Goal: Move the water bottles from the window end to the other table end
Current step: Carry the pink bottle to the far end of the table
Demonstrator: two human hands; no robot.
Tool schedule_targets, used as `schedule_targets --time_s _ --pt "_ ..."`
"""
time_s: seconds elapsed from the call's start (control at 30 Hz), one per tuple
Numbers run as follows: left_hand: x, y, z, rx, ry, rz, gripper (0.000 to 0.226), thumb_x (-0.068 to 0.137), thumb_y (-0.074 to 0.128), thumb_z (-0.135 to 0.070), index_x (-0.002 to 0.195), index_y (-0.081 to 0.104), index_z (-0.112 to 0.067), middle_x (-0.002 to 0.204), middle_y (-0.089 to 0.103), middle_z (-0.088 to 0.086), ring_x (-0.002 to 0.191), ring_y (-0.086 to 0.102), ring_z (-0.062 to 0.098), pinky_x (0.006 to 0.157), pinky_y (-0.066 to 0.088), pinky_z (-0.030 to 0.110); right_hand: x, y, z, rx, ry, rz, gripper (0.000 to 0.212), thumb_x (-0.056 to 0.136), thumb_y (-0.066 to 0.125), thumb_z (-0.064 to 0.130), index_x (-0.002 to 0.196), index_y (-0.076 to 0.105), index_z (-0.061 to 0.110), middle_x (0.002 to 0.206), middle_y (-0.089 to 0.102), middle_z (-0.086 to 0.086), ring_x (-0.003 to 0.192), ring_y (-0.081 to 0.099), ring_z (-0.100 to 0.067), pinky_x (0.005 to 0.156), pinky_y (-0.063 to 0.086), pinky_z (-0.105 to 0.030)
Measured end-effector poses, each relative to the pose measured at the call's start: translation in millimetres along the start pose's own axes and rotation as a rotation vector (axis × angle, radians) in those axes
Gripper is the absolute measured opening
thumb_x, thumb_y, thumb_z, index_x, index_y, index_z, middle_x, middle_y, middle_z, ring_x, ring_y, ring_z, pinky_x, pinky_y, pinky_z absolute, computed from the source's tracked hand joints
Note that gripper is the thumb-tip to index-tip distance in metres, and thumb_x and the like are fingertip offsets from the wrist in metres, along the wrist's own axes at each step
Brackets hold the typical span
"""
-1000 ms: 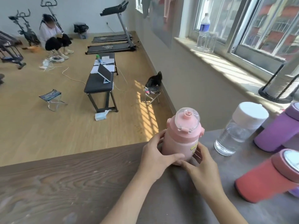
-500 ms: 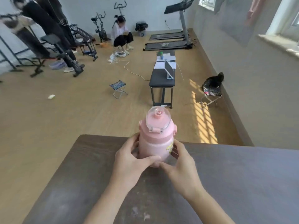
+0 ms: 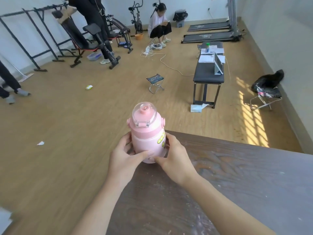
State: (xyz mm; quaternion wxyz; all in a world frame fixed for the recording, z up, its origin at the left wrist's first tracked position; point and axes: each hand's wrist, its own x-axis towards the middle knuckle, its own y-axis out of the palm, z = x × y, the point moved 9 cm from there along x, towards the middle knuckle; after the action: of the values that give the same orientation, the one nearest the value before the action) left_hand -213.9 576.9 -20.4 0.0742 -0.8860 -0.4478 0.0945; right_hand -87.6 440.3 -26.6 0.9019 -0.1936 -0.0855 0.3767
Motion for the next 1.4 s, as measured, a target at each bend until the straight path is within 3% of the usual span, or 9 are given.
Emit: schedule_targets --time_s 0.3,0.5,0.7,0.8,0.9,1.0,1.13,1.23,1.4 --pt "22.5 -10.2 22.1 -0.049 -0.016 0.038 0.084 0.066 0.092 0.01 0.141 0.062 -0.013 0.128 0.079 0.002 0.118 0.076 0.007 0.088 0.062 0.02 16.2 21.6 -5.6 -0.089 0.034 -0.004 0.073 0.078 0.085 0.022 0.141 0.049 0.019 0.125 0.059 0.003 0.117 0.055 -0.015 0.097 0.046 -0.029" --pt "33.1 -3.3 26.2 -0.054 -0.004 0.063 0.084 0.068 0.092 0.01 0.142 0.061 -0.012 0.122 0.077 -0.011 0.104 0.076 -0.007 0.082 0.06 0.016 21.3 21.9 -11.7 -0.118 0.063 -0.02 0.069 0.079 0.086 0.021 0.138 0.049 0.014 0.128 0.06 -0.004 0.12 0.056 -0.022 0.099 0.048 -0.034" --pt "17.5 0.3 19.7 0.121 -0.003 0.129 0.096 0.068 0.096 -0.005 0.148 0.047 -0.03 0.134 0.068 -0.014 0.11 0.072 -0.007 0.086 0.057 0.016 12.5 18.5 -9.2 -0.09 0.057 0.004 0.097 0.08 0.087 0.027 0.159 0.032 0.016 0.151 0.048 0.0 0.141 0.045 -0.019 0.109 0.037 -0.026" --pt "-10.1 -18.6 6.4 0.453 -0.004 -0.12 0.094 0.068 0.096 -0.022 0.146 0.045 -0.027 0.13 0.054 -0.005 0.113 0.062 0.018 0.086 0.048 0.034 -8.2 -7.7 -15.2 -0.093 0.076 -0.016 0.101 0.085 0.084 0.027 0.163 0.021 0.019 0.161 0.034 0.004 0.139 0.044 -0.014 0.104 0.03 -0.013" --pt "-51.0 -8.8 -10.9 0.457 0.048 -0.244 0.055 0.074 0.093 -0.02 0.113 0.054 -0.027 0.099 0.053 -0.001 0.093 0.057 0.027 0.077 0.043 0.039 -45.1 -60.3 -29.8 -0.043 0.096 -0.121 0.091 0.088 0.08 0.027 0.161 0.025 0.026 0.152 0.039 0.013 0.124 0.053 -0.009 0.087 0.038 -0.005" --pt "-83.8 58.5 -24.3 0.425 0.082 -0.065 0.036 0.077 0.091 -0.019 0.09 0.06 -0.033 0.079 0.062 0.0 0.073 0.06 0.018 0.069 0.045 0.026 -94.8 -134.0 -49.1 -0.018 0.134 -0.262 0.085 0.087 0.082 0.029 0.156 0.033 0.028 0.139 0.041 0.022 0.128 0.045 0.0 0.099 0.036 -0.016" --pt "-130.1 202.1 -47.4 0.368 0.127 0.272 0.031 0.079 0.09 -0.02 0.099 0.071 -0.035 0.088 0.072 -0.002 0.075 0.064 0.016 0.065 0.046 0.008 -178.1 -257.9 -86.2 -0.077 0.21 -0.532 0.078 0.083 0.085 0.024 0.15 0.044 0.023 0.131 0.046 0.025 0.129 0.052 -0.009 0.108 0.044 -0.031" --pt "-175.2 314.7 -67.5 0.345 0.166 0.486 0.036 0.08 0.089 -0.022 0.11 0.073 -0.032 0.096 0.072 -0.008 0.075 0.065 0.012 0.069 0.048 0.01 -250.9 -349.5 -115.7 -0.122 0.295 -0.755 0.076 0.08 0.087 0.019 0.146 0.049 0.016 0.129 0.05 0.016 0.116 0.058 -0.015 0.097 0.044 -0.028" --pt "-258.9 476.0 -102.4 0.324 0.264 0.7 0.049 0.077 0.091 -0.024 0.122 0.073 -0.03 0.113 0.076 -0.01 0.086 0.073 0.004 0.088 0.059 0.025 -369.1 -455.8 -166.2 -0.098 0.436 -1.073 0.071 0.08 0.087 0.012 0.143 0.053 0.009 0.139 0.058 -0.001 0.119 0.063 -0.026 0.097 0.044 -0.03"
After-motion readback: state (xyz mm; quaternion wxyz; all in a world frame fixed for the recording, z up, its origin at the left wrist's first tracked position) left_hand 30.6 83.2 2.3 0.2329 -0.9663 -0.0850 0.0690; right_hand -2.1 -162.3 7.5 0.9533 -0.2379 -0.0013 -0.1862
